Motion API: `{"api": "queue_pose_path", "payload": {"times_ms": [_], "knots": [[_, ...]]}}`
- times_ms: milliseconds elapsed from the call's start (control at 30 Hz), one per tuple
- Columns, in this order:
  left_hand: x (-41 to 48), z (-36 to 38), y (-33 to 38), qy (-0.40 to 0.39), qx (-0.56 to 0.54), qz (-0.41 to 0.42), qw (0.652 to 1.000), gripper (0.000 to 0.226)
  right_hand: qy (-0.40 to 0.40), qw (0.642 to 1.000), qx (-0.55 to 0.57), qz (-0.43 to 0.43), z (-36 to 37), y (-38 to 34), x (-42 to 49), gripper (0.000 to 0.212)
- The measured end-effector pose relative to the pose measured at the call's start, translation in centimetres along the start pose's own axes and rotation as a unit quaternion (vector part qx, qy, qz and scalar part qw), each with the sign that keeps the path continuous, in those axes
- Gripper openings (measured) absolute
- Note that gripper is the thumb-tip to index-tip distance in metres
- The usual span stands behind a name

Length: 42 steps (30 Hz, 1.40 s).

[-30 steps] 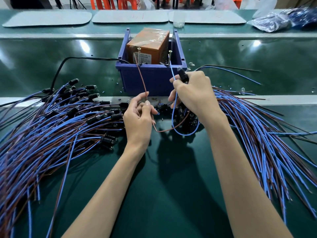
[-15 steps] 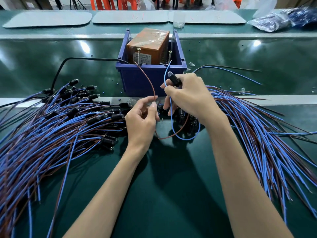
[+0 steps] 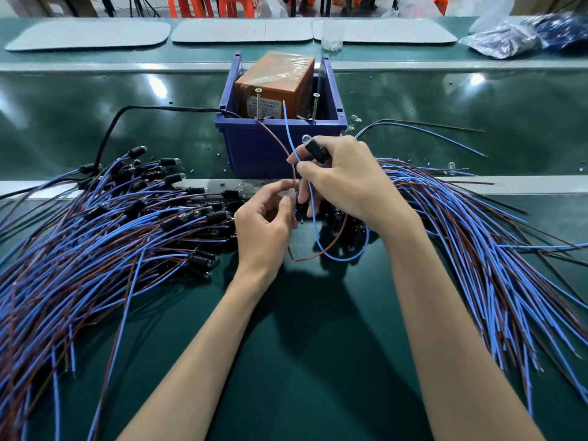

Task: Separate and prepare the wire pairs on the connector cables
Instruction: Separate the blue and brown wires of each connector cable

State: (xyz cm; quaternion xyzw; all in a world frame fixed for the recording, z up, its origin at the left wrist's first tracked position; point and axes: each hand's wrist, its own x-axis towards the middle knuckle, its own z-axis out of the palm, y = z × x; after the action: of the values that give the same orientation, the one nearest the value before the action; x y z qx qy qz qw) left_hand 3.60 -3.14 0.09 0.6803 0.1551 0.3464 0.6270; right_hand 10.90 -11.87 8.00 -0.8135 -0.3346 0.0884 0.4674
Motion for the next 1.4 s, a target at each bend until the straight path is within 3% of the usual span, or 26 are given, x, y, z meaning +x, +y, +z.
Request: {"api": "queue_pose_path", "payload": {"times_ms": [233, 567, 833, 1400], "knots": [[0.1, -0.1, -0.2, 0.004, 0.011, -0.002, 1.000, 0.016, 0.017, 1.000, -0.003, 0.021, -0.2, 0.1, 0.0, 0.018], [0.0, -0.1, -0.1, -0.009, 0.009, -0.002, 1.000, 0.018, 0.128, 0.986, 0.015, 0.103, -0.3, 0.6, 0.4, 0.020], [-0.1, -0.1, -0.1, -0.013, 0.009, -0.005, 1.000, 0.018, 0.202, 0.972, -0.002, 0.118, -0.4, 0.9, 0.6, 0.024], [0.1, 0.0, 0.0, -0.005, 0.031, 0.003, 0.999, 0.015, 0.249, 0.960, 0.002, 0.129, -1.0, 1.5, 0.9, 0.026]]}}
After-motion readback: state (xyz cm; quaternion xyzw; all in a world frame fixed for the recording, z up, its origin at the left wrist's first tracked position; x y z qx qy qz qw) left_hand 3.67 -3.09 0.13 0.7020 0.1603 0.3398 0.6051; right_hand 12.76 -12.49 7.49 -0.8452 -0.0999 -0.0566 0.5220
